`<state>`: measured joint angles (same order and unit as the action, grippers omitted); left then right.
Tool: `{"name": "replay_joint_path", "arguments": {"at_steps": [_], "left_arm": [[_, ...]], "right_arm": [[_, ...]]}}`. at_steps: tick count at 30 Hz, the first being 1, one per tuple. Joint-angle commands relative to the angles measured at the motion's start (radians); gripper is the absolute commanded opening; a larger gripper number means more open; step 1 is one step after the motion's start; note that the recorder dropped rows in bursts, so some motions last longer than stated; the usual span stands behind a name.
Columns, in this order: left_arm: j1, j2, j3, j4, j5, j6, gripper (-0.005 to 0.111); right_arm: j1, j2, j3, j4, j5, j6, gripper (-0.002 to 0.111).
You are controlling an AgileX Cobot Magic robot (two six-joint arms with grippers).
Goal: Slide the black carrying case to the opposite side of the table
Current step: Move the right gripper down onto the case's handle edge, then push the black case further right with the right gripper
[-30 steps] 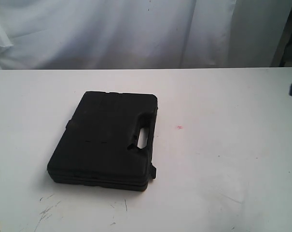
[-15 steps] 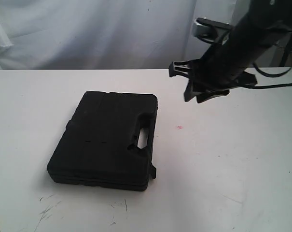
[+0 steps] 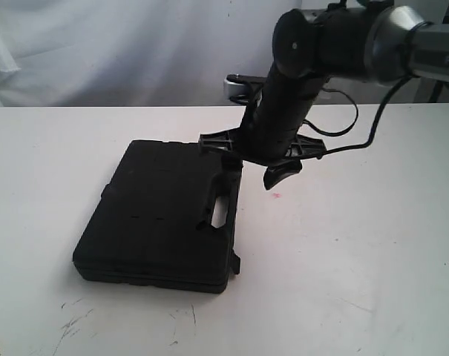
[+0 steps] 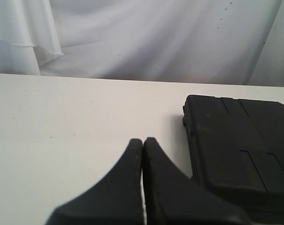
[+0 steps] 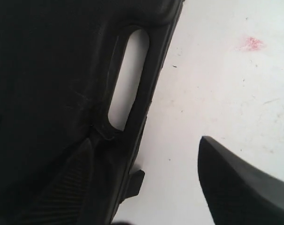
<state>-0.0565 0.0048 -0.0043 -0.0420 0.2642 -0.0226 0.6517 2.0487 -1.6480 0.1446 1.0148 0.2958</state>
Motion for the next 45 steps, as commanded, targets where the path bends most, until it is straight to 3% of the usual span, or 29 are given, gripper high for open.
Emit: {"name": "replay_joint_path", "arguments": {"at_steps": [1, 27, 45], "left_arm": [[0.002, -0.005, 0.004, 0.000, 0.002, 0.001, 0.000], [-0.001, -0.005, 0.004, 0.000, 0.002, 0.001, 0.000], [-0.001, -0.005, 0.004, 0.000, 0.002, 0.001, 0.000]], "right_arm": [[0.024, 0.043, -0.009, -0.025, 0.006, 0.029, 0.060], [0.029, 0.167, -0.009, -0.001, -0.102, 0.086, 0.059], [0.029, 0.200, -0.009, -0.001, -0.075, 0.104, 0.057]]}}
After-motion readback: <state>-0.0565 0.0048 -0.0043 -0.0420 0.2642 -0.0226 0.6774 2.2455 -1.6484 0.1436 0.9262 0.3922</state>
